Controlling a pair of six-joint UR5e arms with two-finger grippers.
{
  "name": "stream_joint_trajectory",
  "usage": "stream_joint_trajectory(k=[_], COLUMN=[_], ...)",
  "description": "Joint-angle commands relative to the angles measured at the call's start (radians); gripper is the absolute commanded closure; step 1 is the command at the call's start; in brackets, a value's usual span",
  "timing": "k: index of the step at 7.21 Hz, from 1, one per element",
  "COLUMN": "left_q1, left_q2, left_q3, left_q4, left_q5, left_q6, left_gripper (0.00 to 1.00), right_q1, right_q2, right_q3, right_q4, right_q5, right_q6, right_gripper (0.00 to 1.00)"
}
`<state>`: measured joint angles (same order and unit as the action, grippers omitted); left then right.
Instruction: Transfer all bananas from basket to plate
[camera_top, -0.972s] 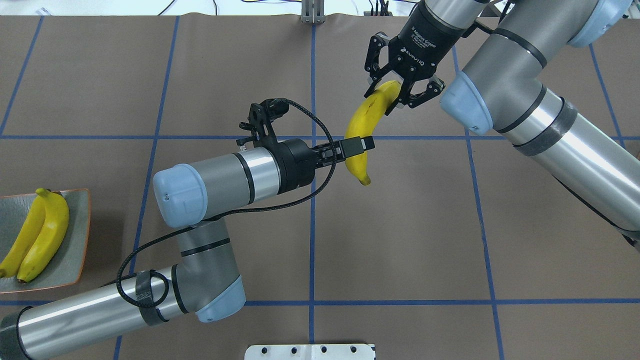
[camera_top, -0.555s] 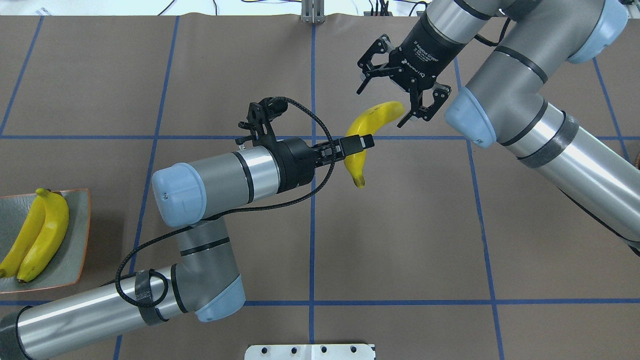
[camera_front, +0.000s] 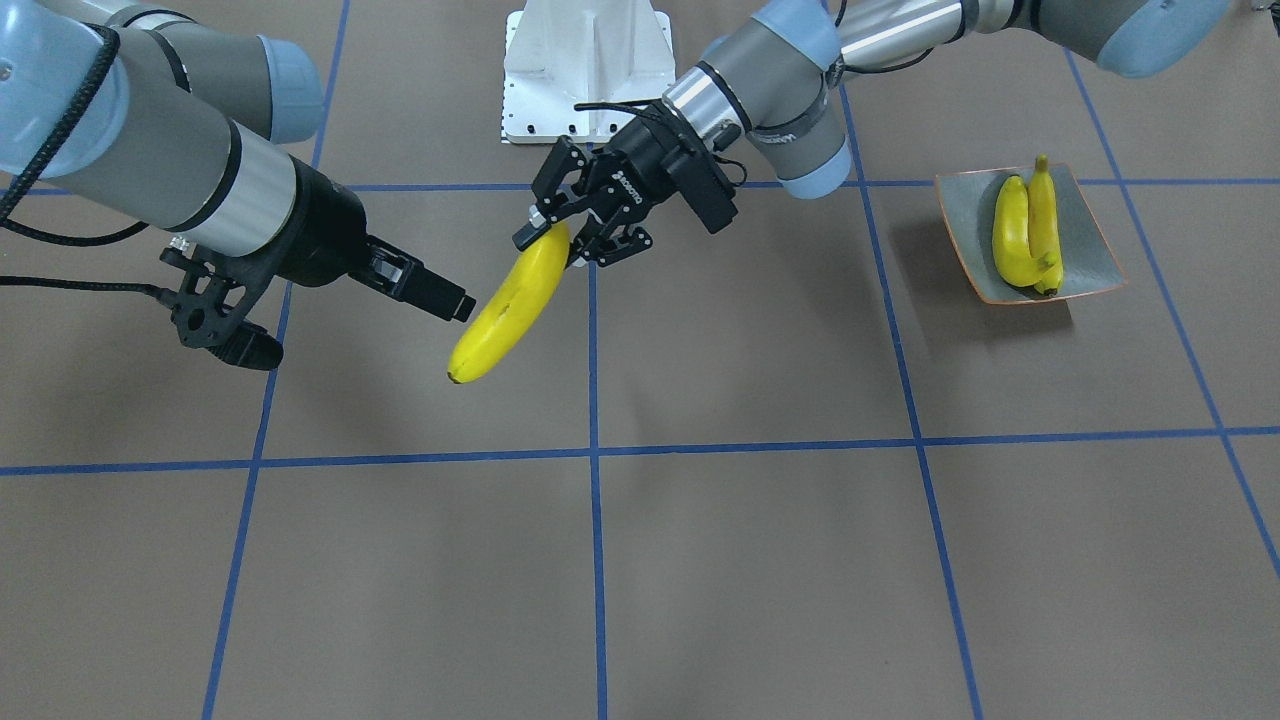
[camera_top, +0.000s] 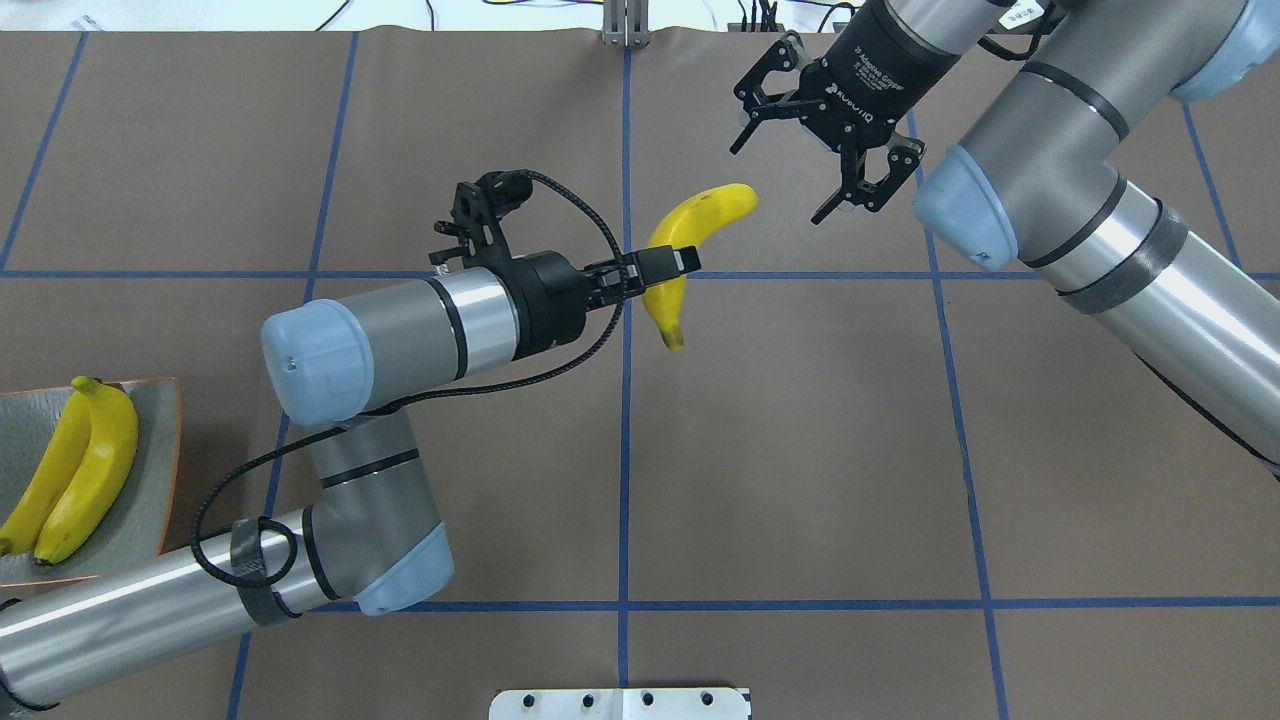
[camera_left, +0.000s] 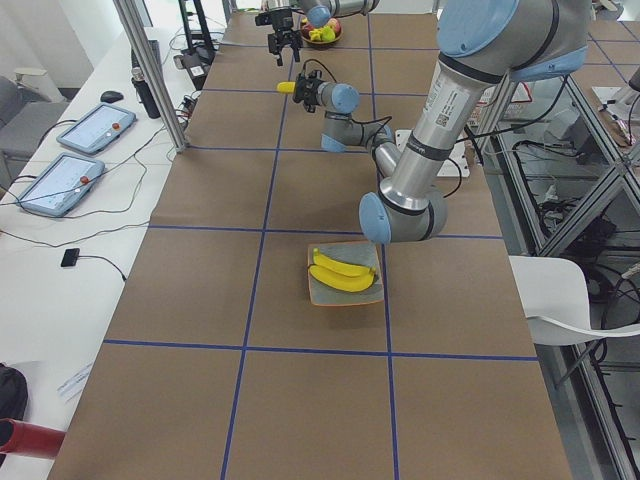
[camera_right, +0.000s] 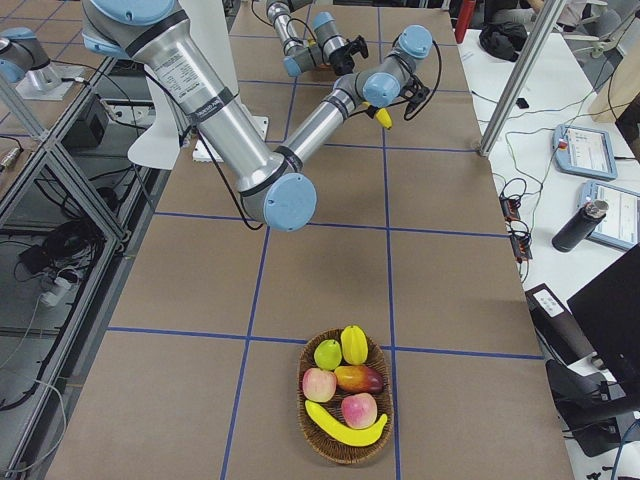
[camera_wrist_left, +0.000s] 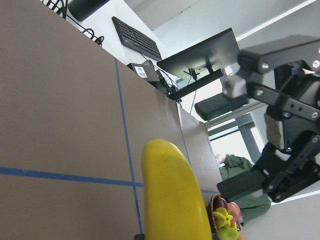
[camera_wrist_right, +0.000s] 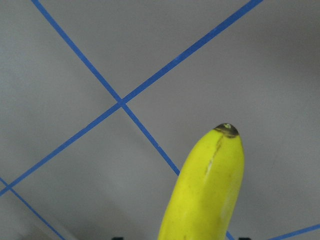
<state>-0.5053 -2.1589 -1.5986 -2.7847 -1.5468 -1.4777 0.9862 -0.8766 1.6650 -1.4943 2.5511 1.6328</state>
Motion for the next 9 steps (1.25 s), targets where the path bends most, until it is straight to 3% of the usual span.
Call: stream_joint_trajectory(k=[1, 3, 4, 5, 6, 7, 9], left_q1=[-0.074, -0.149, -0.212, -0.354, -0.416, -0.418, -0.401], left_q2=[0.191, 0.458, 0.564, 0.606, 0.695, 0.767, 0.877], left_q3=[-0.165, -0.388, -0.493, -0.510, -0.530, -0.543, -0.560], left_q4=[0.052, 0.098, 0.159, 0.206, 0.208, 0.209, 0.209], left_q5=[-0.036, -0.039, -0.086, -0.158, -0.160, -0.141, -0.012], left_q6=[-0.001, 0.004, 0.010, 0.023, 0.172, 0.298, 0.402], left_gripper=[1.00, 1.00, 1.00, 1.00, 1.00, 1.00, 1.00], right_q1=[0.018, 0.046, 0.051, 0.058, 0.060, 0.057, 0.055], right_q2=[-0.004, -0.030, -0.044, -0.050, -0.053, -0.062, -0.070], right_q3=[0.002, 0.027, 0.030, 0.035, 0.039, 0.041, 0.041], right_q4=[-0.001, -0.001, -0.001, -0.003, -0.003, -0.001, -0.001], right_q5=[-0.089, -0.153, -0.163, -0.167, -0.202, -0.216, -0.238], right_q6=[-0.005, -0.020, -0.042, -0.051, -0.051, -0.053, -0.053], right_gripper=[0.00, 0.00, 0.00, 0.00, 0.00, 0.00, 0.00])
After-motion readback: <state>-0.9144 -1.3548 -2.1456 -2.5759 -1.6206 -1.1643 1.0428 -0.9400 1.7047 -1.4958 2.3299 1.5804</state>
